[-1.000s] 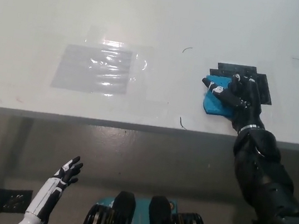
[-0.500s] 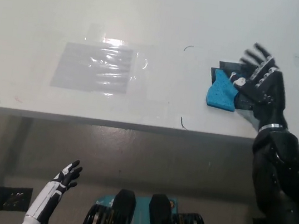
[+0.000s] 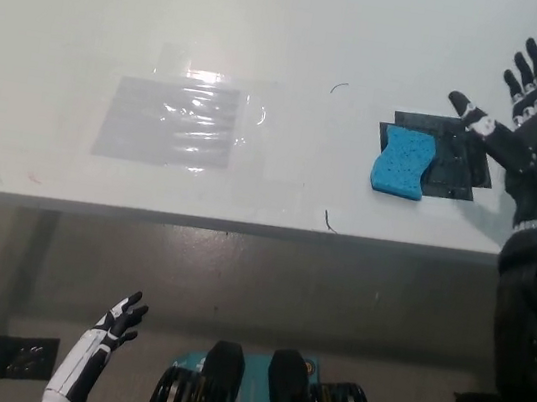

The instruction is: A soft sponge is kept on the balc marked spot on the table infront of the robot and it uses its right hand fist to press down on it and drrags it across the table in a back and forth manner twice to clean it

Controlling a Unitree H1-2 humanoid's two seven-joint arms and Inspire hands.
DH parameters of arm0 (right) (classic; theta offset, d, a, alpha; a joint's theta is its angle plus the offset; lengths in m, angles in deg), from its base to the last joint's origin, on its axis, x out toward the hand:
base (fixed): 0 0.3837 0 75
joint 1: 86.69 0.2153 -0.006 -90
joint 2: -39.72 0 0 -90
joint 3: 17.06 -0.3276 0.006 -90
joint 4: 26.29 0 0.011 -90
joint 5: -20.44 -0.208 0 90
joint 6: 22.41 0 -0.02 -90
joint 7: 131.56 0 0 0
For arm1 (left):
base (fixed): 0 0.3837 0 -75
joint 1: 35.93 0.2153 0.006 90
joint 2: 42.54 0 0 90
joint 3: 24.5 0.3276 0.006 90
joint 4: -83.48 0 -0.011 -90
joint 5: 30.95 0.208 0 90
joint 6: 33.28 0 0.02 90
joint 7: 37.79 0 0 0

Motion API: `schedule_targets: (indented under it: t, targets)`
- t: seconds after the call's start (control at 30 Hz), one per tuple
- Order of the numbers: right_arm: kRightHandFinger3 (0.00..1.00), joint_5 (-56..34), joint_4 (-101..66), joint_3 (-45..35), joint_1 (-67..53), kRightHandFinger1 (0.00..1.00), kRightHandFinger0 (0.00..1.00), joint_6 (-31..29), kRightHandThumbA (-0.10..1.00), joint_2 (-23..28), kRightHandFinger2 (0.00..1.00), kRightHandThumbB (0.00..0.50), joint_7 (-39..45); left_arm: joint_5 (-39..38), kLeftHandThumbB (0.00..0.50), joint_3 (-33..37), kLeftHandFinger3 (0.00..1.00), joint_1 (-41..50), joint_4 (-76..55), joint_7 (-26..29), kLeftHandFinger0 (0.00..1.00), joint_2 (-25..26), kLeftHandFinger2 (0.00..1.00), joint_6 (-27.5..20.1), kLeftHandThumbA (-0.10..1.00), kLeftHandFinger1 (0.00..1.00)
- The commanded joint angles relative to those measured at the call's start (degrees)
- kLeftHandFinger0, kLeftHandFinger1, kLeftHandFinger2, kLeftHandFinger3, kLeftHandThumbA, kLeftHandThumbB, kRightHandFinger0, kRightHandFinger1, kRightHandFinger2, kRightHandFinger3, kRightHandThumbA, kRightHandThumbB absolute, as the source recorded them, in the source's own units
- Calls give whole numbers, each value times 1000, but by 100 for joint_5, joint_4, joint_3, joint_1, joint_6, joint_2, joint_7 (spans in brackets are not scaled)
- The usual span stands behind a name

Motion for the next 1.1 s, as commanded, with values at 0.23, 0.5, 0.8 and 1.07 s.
schedule_targets:
  t: [0.23, 0.5, 0.8, 1.07]
  targets:
    - [1000, -52, -7514, 1886, -3483, 1000, 1000, -479, 1000, 168, 1000, 384, 1045, 10, 487, 9, 1000, -179, -191, -101, 1000, 215, 1000, -129, 1000, 1000]
    - [1000, 115, -5993, 1677, -5362, 1000, 1000, -1316, 1000, 206, 1000, 375, 972, -84, 465, 11, 1000, -126, -131, -161, 1000, 192, 1000, -165, 1000, 1000]
    - [1000, 219, -3511, 1389, -4874, 1000, 1000, -820, 1000, 328, 1000, 405, 827, -169, 446, 11, 1000, -151, -1, -186, 1000, 168, 1000, -222, 1000, 1000]
    - [1000, 26, -1348, 1269, -3965, 1000, 1000, -761, 1000, 370, 1000, 383, 1092, -186, 437, -71, 1000, -259, 5, -84, 1000, 153, 1000, -231, 1000, 1000]
